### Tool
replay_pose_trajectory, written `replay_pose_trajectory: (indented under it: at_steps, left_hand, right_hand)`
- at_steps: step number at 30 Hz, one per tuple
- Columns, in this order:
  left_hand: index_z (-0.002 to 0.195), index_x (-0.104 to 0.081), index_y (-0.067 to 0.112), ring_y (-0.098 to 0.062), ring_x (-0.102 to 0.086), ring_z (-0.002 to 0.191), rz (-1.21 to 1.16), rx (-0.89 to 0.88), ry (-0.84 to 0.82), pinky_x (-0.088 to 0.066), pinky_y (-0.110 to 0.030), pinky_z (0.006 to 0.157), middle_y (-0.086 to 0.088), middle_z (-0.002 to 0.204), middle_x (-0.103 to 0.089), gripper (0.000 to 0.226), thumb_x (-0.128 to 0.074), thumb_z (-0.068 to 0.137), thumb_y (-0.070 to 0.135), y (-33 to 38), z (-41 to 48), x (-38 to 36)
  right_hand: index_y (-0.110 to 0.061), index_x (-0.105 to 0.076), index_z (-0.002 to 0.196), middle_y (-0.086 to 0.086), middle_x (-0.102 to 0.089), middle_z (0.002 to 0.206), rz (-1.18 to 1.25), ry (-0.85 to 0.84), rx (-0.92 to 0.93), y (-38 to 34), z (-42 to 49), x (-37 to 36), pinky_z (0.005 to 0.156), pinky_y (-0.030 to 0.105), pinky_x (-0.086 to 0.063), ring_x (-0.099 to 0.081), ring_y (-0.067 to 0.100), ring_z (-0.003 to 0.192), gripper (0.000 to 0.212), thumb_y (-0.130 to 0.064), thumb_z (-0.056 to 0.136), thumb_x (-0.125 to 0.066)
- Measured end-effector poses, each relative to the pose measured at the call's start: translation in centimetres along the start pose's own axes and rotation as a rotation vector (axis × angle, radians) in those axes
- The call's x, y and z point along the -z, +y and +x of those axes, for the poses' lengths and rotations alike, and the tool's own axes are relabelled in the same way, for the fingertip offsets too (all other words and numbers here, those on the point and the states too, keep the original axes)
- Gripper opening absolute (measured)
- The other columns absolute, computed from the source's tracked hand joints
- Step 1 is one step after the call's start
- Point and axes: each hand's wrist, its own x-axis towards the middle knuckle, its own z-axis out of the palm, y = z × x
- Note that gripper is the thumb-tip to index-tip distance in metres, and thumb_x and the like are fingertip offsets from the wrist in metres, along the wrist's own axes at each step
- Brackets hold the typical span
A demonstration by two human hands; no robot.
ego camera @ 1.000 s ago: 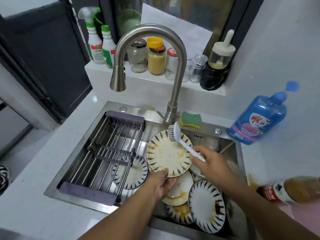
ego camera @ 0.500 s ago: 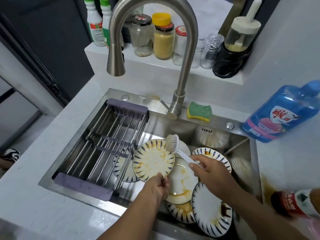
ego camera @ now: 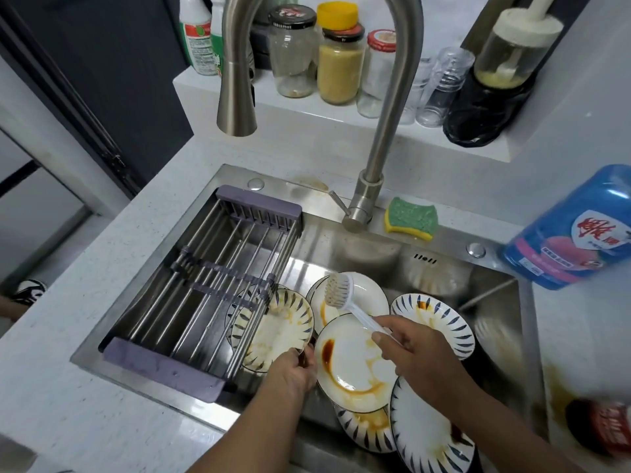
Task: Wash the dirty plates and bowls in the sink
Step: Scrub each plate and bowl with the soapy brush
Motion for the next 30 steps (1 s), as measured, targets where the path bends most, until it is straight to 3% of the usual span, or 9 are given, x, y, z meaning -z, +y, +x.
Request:
replay_pose_trajectory:
  at_steps: [2, 6, 10, 14, 17, 20, 22, 27, 30]
  left_hand:
    - [0.139, -0.054, 0.003, -0.024, -0.056, 0.072, -0.028, 0.029, 0.036, -0.045, -0.023, 0.027, -0.021, 0.089, -0.054, 0.034, -0.047, 0.108, 0.015, 0.4, 0.8, -0.1]
    - [0.140, -0.054, 0.003, -0.021, -0.055, 0.069, -0.060, 0.019, 0.054, -0.041, -0.019, 0.026, -0.018, 0.087, -0.053, 0.037, -0.052, 0.106, 0.019, 1.1, 2.7, -0.2]
    - [0.140, -0.054, 0.003, -0.025, -0.059, 0.080, -0.054, -0.048, 0.030, -0.047, -0.024, 0.029, -0.018, 0.099, -0.055, 0.036, -0.053, 0.106, 0.016, 1.0, 2.7, -0.2]
    - [0.131, -0.058, 0.008, -0.026, -0.062, 0.108, 0.032, -0.103, 0.048, -0.055, -0.029, 0.039, -0.015, 0.089, -0.055, 0.028, -0.057, 0.104, 0.014, 0.4, 2.2, -0.1]
    - [0.109, -0.058, 0.004, -0.020, -0.059, 0.080, 0.178, -0.120, 0.093, -0.049, -0.023, 0.032, -0.011, 0.083, -0.055, 0.015, -0.057, 0.104, 0.018, 0.2, 3.1, 0.1]
    - [0.081, -0.057, 0.003, -0.015, -0.051, 0.059, 0.340, -0.107, 0.159, -0.054, -0.028, 0.049, -0.005, 0.073, -0.055, 0.035, -0.055, 0.106, 0.028, 0.3, 3.1, -0.1]
    - [0.076, -0.058, 0.004, -0.017, -0.054, 0.058, 0.438, -0.077, 0.192, -0.053, -0.034, 0.056, -0.006, 0.069, -0.059, 0.040, -0.054, 0.105, 0.031, 0.2, 2.7, 0.0]
    - [0.069, -0.060, 0.004, -0.013, -0.055, 0.055, 0.463, -0.080, 0.235, -0.053, -0.026, 0.067, -0.006, 0.036, -0.054, 0.040, -0.055, 0.104, 0.022, 0.9, 3.1, 0.0]
    - [0.072, -0.062, 0.007, -0.010, -0.054, 0.046, 0.463, -0.109, 0.221, -0.050, -0.025, 0.060, -0.003, 0.035, -0.054, 0.037, -0.052, 0.105, 0.020, 1.4, 3.7, -0.2]
  right_hand:
    - [-0.050, -0.069, 0.107, 0.005, -0.068, 0.077, 0.002, -0.004, -0.004, 0.2, 0.0, -0.1, 0.065, 0.050, -0.057, -0.069, 0.026, 0.075, 0.018, -0.035, 0.099, -0.062]
    - [-0.048, -0.069, 0.104, 0.006, -0.068, 0.078, -0.006, 0.001, -0.020, 0.6, 0.2, -0.1, 0.068, 0.049, -0.057, -0.069, 0.025, 0.076, 0.017, -0.033, 0.099, -0.062]
    - [-0.046, -0.069, 0.108, 0.003, -0.069, 0.080, -0.030, 0.011, -0.038, 1.0, 0.2, 0.0, 0.071, 0.046, -0.058, -0.069, 0.018, 0.077, 0.016, -0.035, 0.099, -0.061]
    - [-0.043, -0.068, 0.114, 0.005, -0.070, 0.080, -0.061, 0.011, -0.043, 1.2, 0.1, 0.1, 0.068, 0.046, -0.058, -0.068, 0.019, 0.076, 0.018, -0.035, 0.100, -0.060]
    - [-0.040, -0.069, 0.116, 0.006, -0.069, 0.078, -0.075, 0.019, -0.050, 1.4, -0.2, 0.3, 0.068, 0.045, -0.058, -0.066, 0.018, 0.072, 0.019, -0.034, 0.100, -0.060]
    - [-0.038, -0.069, 0.118, 0.005, -0.069, 0.078, -0.085, 0.021, -0.067, 1.6, -0.3, 0.4, 0.071, 0.043, -0.058, -0.065, 0.016, 0.069, 0.020, -0.037, 0.100, -0.060]
    - [-0.038, -0.069, 0.117, 0.003, -0.069, 0.077, -0.086, 0.024, -0.071, 1.8, -0.4, 0.4, 0.073, 0.044, -0.058, -0.065, 0.014, 0.068, 0.020, -0.038, 0.099, -0.060]
    - [-0.042, -0.069, 0.112, 0.003, -0.068, 0.075, -0.054, 0.036, -0.068, 2.0, -0.5, 0.2, 0.072, 0.046, -0.058, -0.065, 0.014, 0.069, 0.016, -0.037, 0.099, -0.062]
    - [-0.047, -0.068, 0.106, 0.006, -0.067, 0.075, -0.019, 0.027, -0.064, 2.2, -0.6, 0.3, 0.072, 0.046, -0.057, -0.066, 0.018, 0.072, 0.015, -0.035, 0.099, -0.062]
